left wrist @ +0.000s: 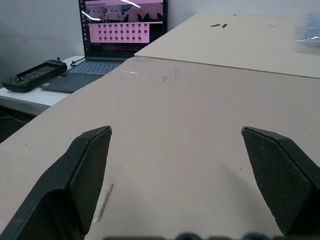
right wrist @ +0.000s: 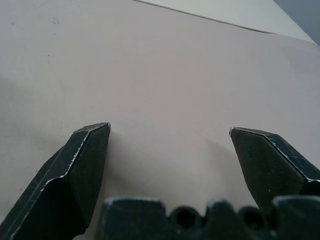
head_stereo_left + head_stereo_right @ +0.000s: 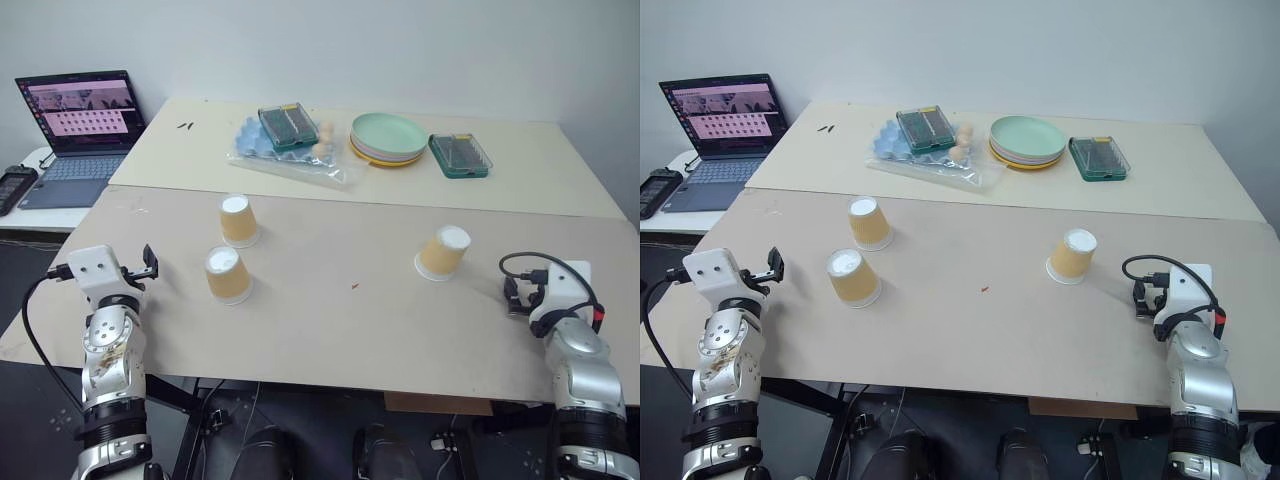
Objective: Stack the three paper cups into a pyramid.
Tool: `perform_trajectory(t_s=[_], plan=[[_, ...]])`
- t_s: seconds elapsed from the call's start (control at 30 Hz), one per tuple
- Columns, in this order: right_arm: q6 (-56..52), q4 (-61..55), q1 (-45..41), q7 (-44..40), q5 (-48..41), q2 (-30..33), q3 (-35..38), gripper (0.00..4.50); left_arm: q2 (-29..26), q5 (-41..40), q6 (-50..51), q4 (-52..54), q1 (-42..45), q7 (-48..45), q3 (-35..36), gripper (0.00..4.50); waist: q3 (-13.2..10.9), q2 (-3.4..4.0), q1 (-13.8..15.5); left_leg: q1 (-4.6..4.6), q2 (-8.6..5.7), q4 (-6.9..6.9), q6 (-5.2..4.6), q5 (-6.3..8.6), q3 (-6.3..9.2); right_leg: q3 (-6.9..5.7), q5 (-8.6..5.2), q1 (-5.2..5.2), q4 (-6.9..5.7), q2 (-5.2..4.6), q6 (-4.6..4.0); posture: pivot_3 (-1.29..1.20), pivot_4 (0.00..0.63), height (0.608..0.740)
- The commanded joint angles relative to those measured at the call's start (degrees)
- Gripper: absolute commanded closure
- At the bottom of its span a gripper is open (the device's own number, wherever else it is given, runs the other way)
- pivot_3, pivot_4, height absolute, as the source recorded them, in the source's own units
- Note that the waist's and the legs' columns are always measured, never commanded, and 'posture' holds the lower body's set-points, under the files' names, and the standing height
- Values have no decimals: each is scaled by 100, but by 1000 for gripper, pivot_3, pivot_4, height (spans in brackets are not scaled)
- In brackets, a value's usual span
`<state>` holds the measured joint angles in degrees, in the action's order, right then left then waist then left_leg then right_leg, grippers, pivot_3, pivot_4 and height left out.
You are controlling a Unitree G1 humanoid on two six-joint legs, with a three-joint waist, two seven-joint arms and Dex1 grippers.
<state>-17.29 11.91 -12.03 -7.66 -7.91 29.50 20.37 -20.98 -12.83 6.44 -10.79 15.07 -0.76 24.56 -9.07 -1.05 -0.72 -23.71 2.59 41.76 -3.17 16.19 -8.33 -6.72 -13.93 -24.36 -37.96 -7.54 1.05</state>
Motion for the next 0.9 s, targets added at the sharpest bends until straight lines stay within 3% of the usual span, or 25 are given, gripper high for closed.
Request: perform_trajectory(t_s=[0.03, 0.2, 0.3, 0.47, 0.63, 0.9], plan=[[44, -336, -223, -119, -68, 155, 69, 0, -97, -4, 10, 188, 9, -172, -57, 62, 0, 0, 0, 0, 0, 0, 0, 0, 0, 0, 0, 0, 0, 0, 0, 0, 150, 706], [-1117, -1964, -1125, -1851, -1645, 826, -41, 0, -453, -368, 214, 675, -529, -1046, 6, 62, -12, 34, -97, -3, -1, -1, -1, 0, -16, 27, 2, -22, -10, 0, -2, 0, 150, 706], [-1758, -2589, -1406, -2407, -2371, 1066, -167, 0, -652, -580, 444, 960, -839, -1482, 31, 62, -5, 22, -89, -1, 18, -16, 5, -2, -10, 14, 0, -25, -4, 16, -4, 0, 150, 706], [-2644, -3544, -2172, -3669, -3653, 1278, -1072, 0, -1584, -891, 726, 1576, -1922, -2847, 237, 62, -1, 13, -33, -3, 21, -27, 4, 4, -7, -5, 0, -18, 25, 12, -11, 0, 150, 706], [-2575, -3778, -2264, -4305, -3254, 1217, -2410, 0, -2468, -1095, 679, 1951, -2439, -4272, 44, 62, -1, 13, 81, -6, 19, -32, -1, 11, 0, -20, -1, -20, 38, -3, -15, 0, 150, 706], [-2152, -3569, -1874, -4252, -2454, 950, -3052, 0, -2490, -745, 348, 1637, -1337, -5005, -1054, 62, -1, 11, 145, -15, -10, -29, -8, 15, 1, -35, 3, -14, 33, -32, -15, 0, 150, 706]])
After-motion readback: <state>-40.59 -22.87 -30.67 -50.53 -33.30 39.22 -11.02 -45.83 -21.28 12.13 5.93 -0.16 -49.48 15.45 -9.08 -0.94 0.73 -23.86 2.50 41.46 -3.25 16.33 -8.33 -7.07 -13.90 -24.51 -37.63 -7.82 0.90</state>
